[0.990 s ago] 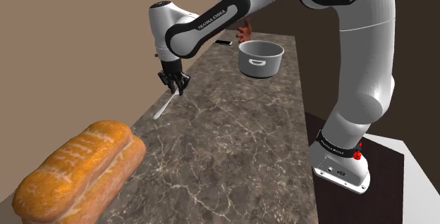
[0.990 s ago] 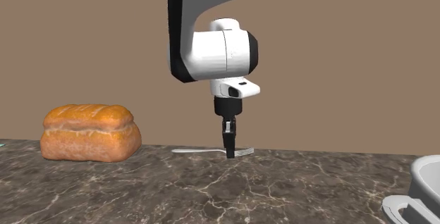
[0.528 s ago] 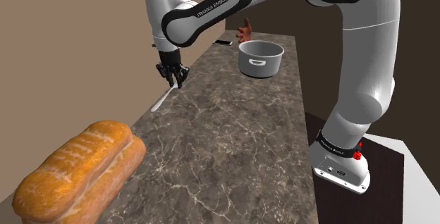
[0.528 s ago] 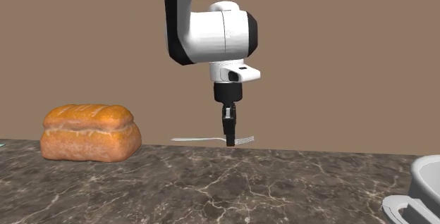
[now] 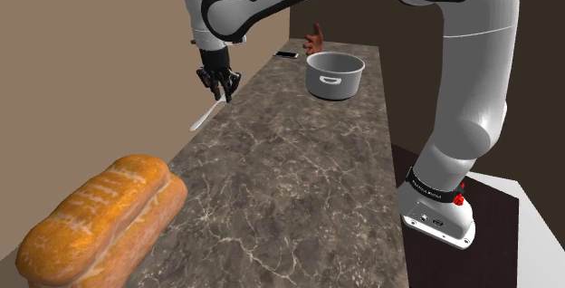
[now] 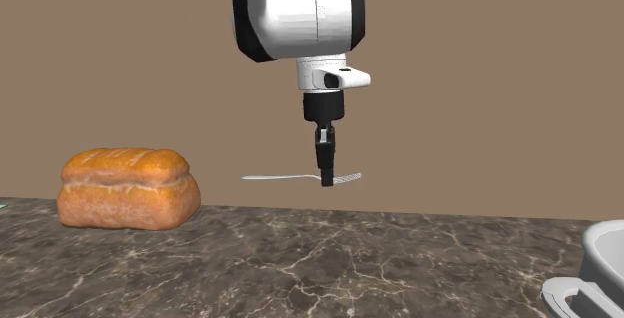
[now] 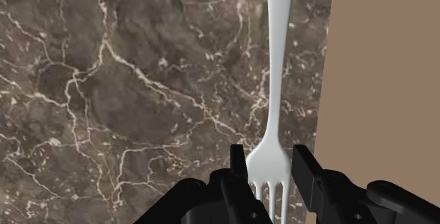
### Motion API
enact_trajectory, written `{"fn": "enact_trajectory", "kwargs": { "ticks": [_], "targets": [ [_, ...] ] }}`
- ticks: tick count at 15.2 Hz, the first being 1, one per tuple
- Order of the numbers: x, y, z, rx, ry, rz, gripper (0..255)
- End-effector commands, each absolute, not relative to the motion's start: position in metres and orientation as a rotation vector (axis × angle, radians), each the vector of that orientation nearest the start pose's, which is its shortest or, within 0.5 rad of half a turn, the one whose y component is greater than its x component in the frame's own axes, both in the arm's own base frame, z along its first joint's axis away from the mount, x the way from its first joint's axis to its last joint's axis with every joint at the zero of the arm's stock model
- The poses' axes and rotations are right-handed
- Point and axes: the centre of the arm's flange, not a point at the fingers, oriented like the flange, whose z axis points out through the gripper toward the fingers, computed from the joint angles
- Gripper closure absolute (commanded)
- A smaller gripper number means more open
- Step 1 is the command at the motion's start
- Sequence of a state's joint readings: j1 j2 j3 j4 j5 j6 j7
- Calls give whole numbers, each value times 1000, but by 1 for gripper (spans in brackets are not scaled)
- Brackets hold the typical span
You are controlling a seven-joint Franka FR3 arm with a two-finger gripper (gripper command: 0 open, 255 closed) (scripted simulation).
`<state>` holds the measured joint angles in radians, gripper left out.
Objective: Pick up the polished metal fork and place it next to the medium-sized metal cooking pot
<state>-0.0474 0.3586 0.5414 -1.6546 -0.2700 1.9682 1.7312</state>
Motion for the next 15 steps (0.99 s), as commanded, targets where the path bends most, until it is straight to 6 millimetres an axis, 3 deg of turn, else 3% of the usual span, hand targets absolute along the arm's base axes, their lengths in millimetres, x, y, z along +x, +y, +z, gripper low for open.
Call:
{"fn": "enact_trajectory", "kwargs": {
  "ticks": [1, 15],
  "targets": [
    [596, 260, 439, -2641, 1735, -103, 255],
    [596, 260, 513, -2641, 1735, -103, 255]
  ]
}}
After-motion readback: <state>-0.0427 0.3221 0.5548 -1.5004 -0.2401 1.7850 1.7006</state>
